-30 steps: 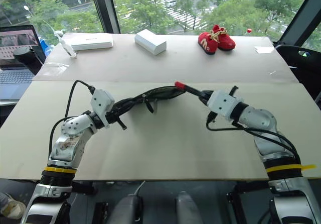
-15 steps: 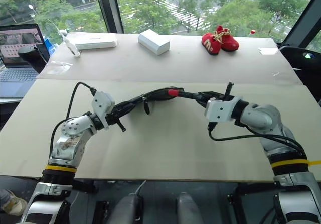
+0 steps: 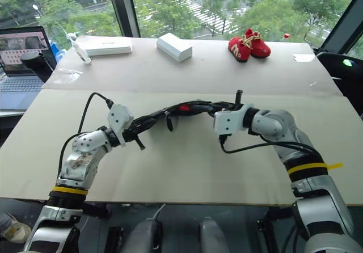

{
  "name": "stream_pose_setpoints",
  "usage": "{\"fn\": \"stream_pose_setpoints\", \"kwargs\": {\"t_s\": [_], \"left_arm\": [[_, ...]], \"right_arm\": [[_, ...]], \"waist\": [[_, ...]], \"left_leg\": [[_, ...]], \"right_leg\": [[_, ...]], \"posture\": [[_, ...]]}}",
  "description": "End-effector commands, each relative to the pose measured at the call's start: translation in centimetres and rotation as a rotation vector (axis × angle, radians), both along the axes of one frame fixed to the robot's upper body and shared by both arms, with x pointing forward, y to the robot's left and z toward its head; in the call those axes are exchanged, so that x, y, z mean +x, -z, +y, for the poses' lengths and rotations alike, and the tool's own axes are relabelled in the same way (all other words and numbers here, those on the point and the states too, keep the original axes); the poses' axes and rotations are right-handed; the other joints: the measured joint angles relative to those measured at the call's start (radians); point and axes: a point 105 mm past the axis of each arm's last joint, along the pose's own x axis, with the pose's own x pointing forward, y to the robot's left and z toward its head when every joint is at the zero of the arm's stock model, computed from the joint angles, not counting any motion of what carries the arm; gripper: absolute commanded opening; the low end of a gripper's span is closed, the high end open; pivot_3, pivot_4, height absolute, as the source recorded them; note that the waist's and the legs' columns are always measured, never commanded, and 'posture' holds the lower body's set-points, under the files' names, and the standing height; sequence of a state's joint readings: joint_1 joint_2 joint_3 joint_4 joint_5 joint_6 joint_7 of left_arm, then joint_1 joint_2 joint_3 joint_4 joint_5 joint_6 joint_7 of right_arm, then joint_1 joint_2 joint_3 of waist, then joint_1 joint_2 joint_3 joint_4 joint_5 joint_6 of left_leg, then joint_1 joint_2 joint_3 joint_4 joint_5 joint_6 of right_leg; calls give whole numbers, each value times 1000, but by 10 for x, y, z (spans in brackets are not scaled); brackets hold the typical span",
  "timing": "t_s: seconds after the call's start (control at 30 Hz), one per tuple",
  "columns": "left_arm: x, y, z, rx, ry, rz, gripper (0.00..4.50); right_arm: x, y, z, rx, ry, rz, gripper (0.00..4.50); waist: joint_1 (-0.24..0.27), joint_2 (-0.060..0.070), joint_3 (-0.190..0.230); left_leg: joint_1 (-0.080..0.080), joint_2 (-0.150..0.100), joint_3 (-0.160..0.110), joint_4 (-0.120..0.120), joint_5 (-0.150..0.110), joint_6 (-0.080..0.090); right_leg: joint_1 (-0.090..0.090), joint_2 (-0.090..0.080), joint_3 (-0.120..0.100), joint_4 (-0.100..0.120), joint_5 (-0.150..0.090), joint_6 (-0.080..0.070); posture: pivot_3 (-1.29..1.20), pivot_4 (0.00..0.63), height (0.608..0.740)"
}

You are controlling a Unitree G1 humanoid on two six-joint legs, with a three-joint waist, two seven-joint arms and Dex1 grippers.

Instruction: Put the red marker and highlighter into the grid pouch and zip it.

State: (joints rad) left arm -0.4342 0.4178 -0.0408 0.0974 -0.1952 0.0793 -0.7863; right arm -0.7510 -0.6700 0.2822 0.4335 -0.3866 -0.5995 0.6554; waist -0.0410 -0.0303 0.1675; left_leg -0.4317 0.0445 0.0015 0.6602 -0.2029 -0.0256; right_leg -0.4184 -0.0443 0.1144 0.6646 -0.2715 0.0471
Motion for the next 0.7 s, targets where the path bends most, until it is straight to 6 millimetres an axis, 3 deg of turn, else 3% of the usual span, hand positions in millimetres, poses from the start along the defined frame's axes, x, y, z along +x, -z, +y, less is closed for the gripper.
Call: {"fn": "stream_pose_setpoints", "kwargs": {"t_s": [0.03,0.1,0.2,0.37,0.5,0.63,0.7], "left_arm": [[-3,-16,-8,-4,25,-53,0],[-3,-18,-9,-5,26,-54,0],[-3,-19,-9,-7,24,-55,0],[-5,-20,-8,-7,17,-54,0],[-6,-20,-8,-8,14,-52,0],[-6,-19,-7,-9,9,-47,0],[-5,-18,-7,-9,8,-43,0]], "right_arm": [[4,-8,28,-9,-68,-32,597],[6,-7,39,15,-77,-3,1605],[14,-15,44,73,-52,12,2444],[25,-29,26,118,25,-43,4139],[21,-50,0,302,51,30,4139],[-8,-54,-17,714,18,556,4139],[-37,-36,-20,799,-33,883,4139]], "waist": [[-3,0,0],[-5,0,0],[-3,0,0],[5,0,0],[5,0,0],[4,0,0],[5,0,0]], "left_leg": [[0,0,0,0,0,0],[0,0,0,0,0,0],[0,0,0,0,0,0],[0,0,0,0,0,-1],[0,0,-1,0,0,-1],[0,1,-2,0,0,-1],[1,1,-3,0,0,-1]], "right_leg": [[0,0,0,0,0,0],[-1,0,0,0,0,0],[-1,0,0,1,0,0],[0,-1,-1,1,0,0],[0,-1,-1,1,0,0],[2,0,-2,0,0,0],[4,0,-3,0,0,0]], "posture": [[0,150,729],[0,150,729],[0,150,729],[0,150,729],[0,150,729],[0,150,729],[0,150,729]]}}
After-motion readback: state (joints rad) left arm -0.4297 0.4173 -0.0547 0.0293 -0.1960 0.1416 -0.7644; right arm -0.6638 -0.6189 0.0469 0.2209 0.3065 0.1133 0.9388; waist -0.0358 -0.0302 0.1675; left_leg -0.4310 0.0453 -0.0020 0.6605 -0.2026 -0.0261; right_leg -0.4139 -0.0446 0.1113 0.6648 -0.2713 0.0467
